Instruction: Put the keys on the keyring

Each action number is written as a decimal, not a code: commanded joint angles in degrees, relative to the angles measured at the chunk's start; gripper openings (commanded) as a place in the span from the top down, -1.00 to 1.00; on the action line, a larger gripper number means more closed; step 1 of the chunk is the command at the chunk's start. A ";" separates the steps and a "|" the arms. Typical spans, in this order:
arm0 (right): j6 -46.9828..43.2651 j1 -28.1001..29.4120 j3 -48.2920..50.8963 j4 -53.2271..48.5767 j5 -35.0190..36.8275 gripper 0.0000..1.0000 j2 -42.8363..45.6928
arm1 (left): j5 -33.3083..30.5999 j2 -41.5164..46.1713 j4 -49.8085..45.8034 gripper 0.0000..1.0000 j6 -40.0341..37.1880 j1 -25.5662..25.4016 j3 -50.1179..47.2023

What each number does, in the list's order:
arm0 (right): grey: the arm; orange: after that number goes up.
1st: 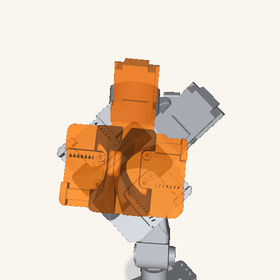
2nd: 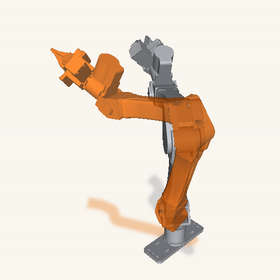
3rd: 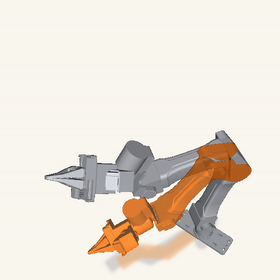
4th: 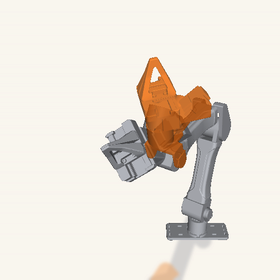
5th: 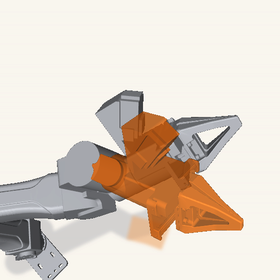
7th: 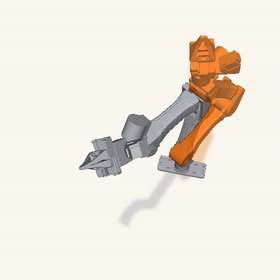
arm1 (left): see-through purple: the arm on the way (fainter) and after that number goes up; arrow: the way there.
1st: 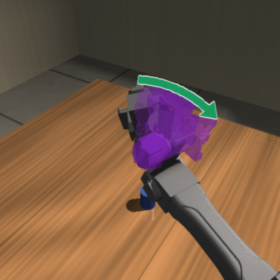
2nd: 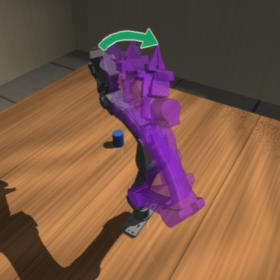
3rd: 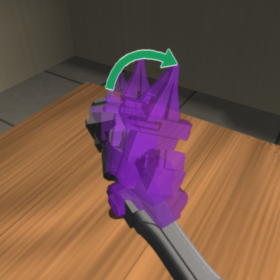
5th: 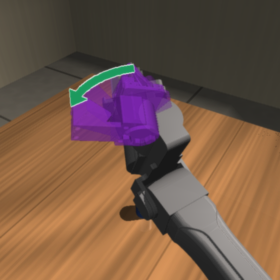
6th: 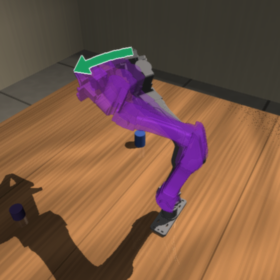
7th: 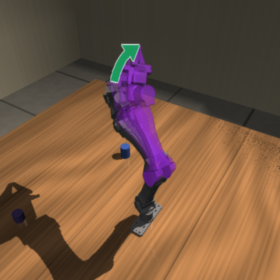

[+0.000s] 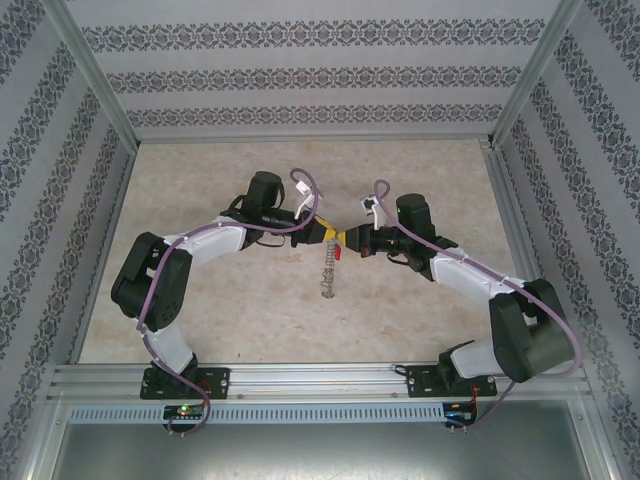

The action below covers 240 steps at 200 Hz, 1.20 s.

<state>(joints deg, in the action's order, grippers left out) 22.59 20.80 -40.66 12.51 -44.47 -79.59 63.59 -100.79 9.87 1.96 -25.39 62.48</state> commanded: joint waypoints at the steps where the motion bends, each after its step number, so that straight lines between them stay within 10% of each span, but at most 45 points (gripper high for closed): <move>1: -0.65 0.48 -2.20 1.77 -1.38 1.00 0.99 | 2.27 0.95 0.01 1.00 -0.47 -1.04 0.45; 24: -2.52 0.30 -3.29 -1.21 -1.24 1.00 1.52 | 0.19 1.21 -0.46 1.00 0.39 -1.04 1.04; 71: -16.82 1.85 -12.22 -23.27 6.60 1.00 3.26 | -4.70 5.00 -1.80 0.12 -0.14 -0.57 0.89; 137: -31.46 5.95 -22.84 -46.12 18.36 1.00 0.56 | -5.07 4.76 -10.47 0.03 -4.81 0.05 4.94; 240: -32.96 7.85 -24.77 -47.24 22.41 1.00 0.18 | 2.23 -0.25 -25.27 0.25 -13.21 -0.53 10.78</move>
<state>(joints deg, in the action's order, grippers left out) -9.23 28.38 -63.24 -34.52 -23.11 -78.96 62.35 -99.74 -11.64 -8.47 -25.50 72.88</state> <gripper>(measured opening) 0.064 0.380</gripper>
